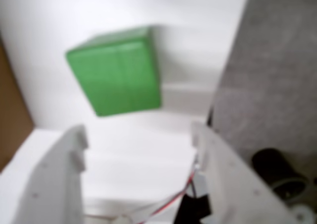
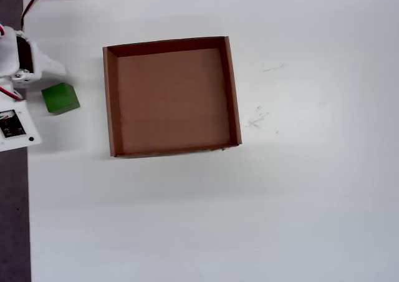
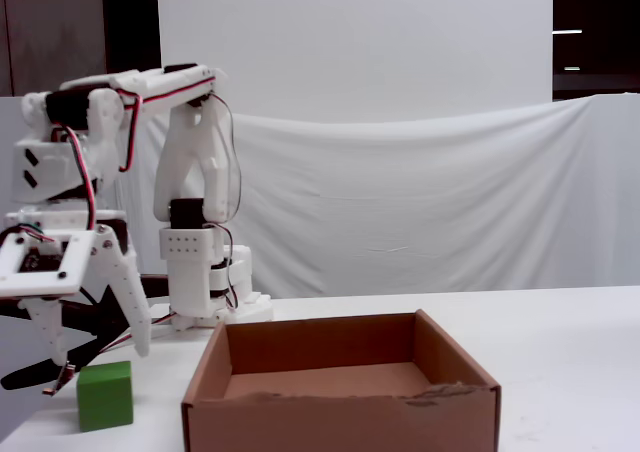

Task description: Grasp a green cube and put it in a box.

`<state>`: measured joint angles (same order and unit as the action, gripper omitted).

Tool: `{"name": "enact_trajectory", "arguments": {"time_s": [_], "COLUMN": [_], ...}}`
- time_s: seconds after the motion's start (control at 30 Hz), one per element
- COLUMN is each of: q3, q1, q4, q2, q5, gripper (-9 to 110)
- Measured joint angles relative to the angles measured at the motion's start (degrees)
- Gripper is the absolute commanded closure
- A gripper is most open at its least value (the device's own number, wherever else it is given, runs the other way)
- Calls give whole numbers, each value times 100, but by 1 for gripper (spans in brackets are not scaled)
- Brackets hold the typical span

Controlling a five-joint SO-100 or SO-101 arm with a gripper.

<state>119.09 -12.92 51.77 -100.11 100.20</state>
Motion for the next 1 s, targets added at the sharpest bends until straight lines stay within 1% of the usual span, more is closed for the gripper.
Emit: {"name": "enact_trajectory", "arguments": {"time_s": [0.3,1.0], "q3": [-97,-141], "q1": [264,378], "q4": [-26,-984], "q2": [79,598], "q5": [18,35], "gripper": [72,72]}}
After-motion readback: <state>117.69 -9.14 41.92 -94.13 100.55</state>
